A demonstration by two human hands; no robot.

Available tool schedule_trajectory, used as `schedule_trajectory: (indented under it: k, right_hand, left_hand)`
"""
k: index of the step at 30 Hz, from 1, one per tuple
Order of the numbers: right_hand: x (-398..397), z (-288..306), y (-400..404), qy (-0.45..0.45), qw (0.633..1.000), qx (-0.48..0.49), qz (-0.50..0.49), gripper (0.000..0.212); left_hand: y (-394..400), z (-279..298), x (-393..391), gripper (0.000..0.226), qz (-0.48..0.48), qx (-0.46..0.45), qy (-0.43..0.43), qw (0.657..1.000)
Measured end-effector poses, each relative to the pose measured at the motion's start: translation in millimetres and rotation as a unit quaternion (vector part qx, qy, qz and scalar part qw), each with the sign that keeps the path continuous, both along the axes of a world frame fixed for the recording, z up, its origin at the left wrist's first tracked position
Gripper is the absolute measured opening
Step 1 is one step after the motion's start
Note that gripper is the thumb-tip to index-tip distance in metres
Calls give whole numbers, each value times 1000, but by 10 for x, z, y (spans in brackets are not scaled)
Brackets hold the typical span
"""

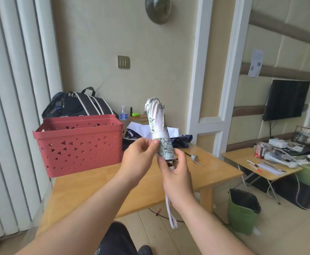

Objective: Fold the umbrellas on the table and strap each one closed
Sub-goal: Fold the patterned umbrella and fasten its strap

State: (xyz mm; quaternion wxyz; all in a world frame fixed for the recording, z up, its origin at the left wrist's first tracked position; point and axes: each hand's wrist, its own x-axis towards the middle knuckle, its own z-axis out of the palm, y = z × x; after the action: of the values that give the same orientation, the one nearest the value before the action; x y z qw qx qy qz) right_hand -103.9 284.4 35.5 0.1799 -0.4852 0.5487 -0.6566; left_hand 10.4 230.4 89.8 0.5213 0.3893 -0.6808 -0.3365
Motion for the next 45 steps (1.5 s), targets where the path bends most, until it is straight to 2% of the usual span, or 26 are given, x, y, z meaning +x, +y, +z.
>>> schedule_trajectory:
  k: [3, 5, 9, 12, 14, 16, 19, 20, 23, 27, 30, 34, 37, 41, 43, 45]
  right_hand:
    - [-15, -64, 33, 72, 995, -9, -67, 48]
    - [-12, -92, 48, 90, 991, -27, -94, 53]
    - [-15, -139, 69, 69, 992, -52, -88, 68]
    - [14, -158, 98, 49, 996, -63, -47, 77]
    - [53, -165, 99, 9, 998, -56, -18, 76]
    - [72, -126, 111, -57, 996, -59, 35, 62]
    - [51, 2, 172, -126, 986, -53, 96, 19]
    - [47, 28, 192, -133, 985, -47, 105, 16]
    - [43, 29, 209, -154, 982, -32, 109, 23]
    - [-11, 32, 241, -198, 969, -4, 146, 33]
    - [-59, 27, 274, -249, 948, 22, 195, 40]
    - [-79, -25, 265, -270, 936, 36, 222, 44]
    - [-85, -48, 237, -280, 930, 26, 238, 43]
    - [-65, -49, 223, -275, 926, 17, 258, 32]
    - [-42, -39, 225, -264, 937, 21, 227, 30]
    - [-8, -29, 231, -244, 951, 29, 189, 34]
  left_hand:
    - [22, -7, -27, 39, 14, 12, -4, 1000]
    - [43, -20, -29, 37, 0, 18, 7, 1000]
    - [42, -21, 9, 33, -92, 35, 42, 994]
    - [87, 9, 22, 31, -194, 93, 90, 973]
    - [119, 23, 18, 24, -224, 126, 109, 960]
    - [151, 33, 13, 28, -218, 130, 112, 961]
    - [138, 44, 22, 27, -201, 98, 109, 969]
    - [147, 73, 28, 26, -198, 77, 100, 972]
    - [136, 123, 23, 22, -189, 33, 63, 979]
    - [158, 72, 35, 25, -164, 17, 38, 986]
    - [149, -7, 37, 12, -124, 3, 39, 992]
    - [173, -93, -13, 3, -63, -30, 18, 997]
    - [208, -81, -23, 10, -39, -44, -9, 998]
    - [221, -80, -29, 25, -17, -69, -70, 995]
    - [213, -86, -41, 26, -34, -46, -52, 997]
    - [231, -75, -50, 27, -85, 20, 7, 996]
